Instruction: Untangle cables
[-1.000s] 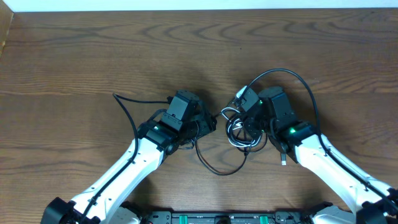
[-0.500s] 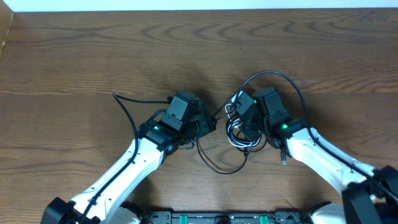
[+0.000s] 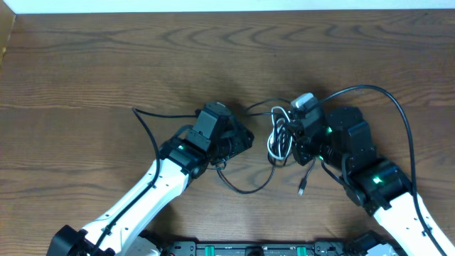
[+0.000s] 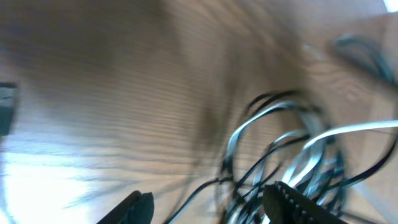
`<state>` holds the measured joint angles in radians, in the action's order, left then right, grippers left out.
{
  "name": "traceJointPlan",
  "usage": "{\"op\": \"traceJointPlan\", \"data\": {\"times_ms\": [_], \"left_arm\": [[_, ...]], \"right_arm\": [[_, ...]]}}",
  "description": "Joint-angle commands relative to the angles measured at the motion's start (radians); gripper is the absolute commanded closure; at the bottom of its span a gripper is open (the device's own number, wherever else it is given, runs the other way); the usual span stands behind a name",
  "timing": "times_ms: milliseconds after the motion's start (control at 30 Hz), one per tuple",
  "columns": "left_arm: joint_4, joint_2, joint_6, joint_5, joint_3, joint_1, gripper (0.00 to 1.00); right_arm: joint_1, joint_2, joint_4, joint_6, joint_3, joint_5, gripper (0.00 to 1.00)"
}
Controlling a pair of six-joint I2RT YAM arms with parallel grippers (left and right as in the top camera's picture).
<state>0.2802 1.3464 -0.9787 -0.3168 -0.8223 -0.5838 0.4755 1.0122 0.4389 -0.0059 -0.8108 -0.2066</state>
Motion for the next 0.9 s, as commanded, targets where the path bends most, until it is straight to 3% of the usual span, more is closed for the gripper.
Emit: {"op": "traceJointPlan", "data": {"times_ms": [0, 267, 433, 533, 600, 700, 867], "left_arm": [[-0.037, 0.006, -0.038, -0.013, 0.007, -0.043, 0.34], [-0.05, 0.006, -0.021, 0.099, 0.007, -0.181, 0.33], [-0.051, 0.013, -0.022, 0.203, 0.007, -0.224, 0.66], [-0.056, 0.042, -0.031, 0.232, 0.007, -0.237, 0.76], [-0.07, 0.079, -0.042, 0.232, 0.007, -0.244, 0.89], [-0.093, 0.172, -0.117, 0.228, 0.007, -0.26, 0.92], [-0.11, 0.282, -0.134, 0.221, 0.007, -0.261, 0.92]], "right_arm": [[0.001, -0.02, 0.003, 0.088, -0.012, -0.061, 0.99], [0.001, -0.005, -0.012, 0.101, -0.012, -0.066, 0.99], [0.001, -0.005, -0.014, 0.107, -0.012, -0.066, 0.99], [0.001, -0.007, -0.02, 0.134, -0.012, -0.066, 0.99], [0.001, -0.008, -0.024, 0.151, -0.012, -0.066, 0.99], [0.001, -0.008, -0.028, 0.15, -0.012, -0.065, 0.99], [-0.008, -0.008, -0.026, 0.15, -0.012, -0.059, 0.99]]}}
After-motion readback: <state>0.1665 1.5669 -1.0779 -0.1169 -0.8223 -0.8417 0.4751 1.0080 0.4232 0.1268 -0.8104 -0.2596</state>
